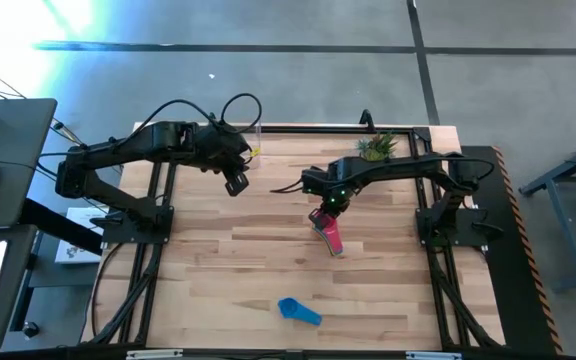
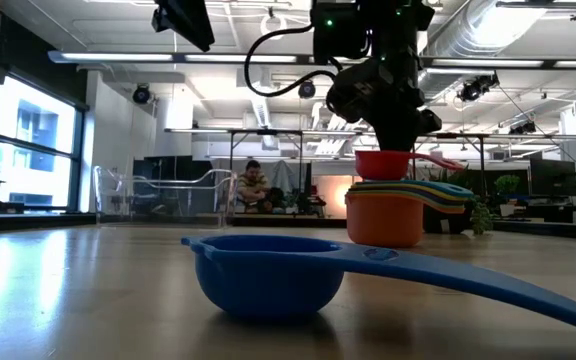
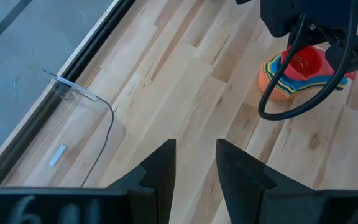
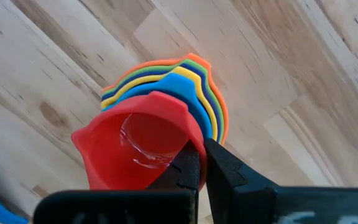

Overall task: Nest measuring cups in basket
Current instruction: Stack the light red measuring cup on top of the light blue measuring cup

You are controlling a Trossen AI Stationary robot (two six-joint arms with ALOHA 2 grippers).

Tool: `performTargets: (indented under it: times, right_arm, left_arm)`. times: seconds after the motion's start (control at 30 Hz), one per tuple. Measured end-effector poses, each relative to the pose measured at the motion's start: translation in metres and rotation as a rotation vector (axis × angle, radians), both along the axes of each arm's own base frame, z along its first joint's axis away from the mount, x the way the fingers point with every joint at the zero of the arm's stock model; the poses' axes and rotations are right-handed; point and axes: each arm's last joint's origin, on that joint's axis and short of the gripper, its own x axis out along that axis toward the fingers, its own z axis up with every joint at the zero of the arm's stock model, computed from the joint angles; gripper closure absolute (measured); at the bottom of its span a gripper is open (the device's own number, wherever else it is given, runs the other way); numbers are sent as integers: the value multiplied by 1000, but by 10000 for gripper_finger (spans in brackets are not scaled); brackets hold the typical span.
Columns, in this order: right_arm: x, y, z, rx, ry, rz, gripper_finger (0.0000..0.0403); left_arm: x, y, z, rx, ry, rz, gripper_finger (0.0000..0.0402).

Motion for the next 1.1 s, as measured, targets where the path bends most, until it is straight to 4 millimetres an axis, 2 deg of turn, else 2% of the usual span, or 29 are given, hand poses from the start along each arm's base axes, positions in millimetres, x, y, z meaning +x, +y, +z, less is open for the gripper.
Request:
performTargets:
  times: [0.23,0.57,1.1]
  right_arm:
    - [3,0,-10,3,36,2,402]
    - [5,0,-10,-6,20,4,399]
    - [6,0,-10,-16,8,24,330]
  left_arm:
    - [0,0,0,1,1,-2,298]
    - [0,0,0,1,1,-2,298]
    - [0,0,0,15,8,-22,298]
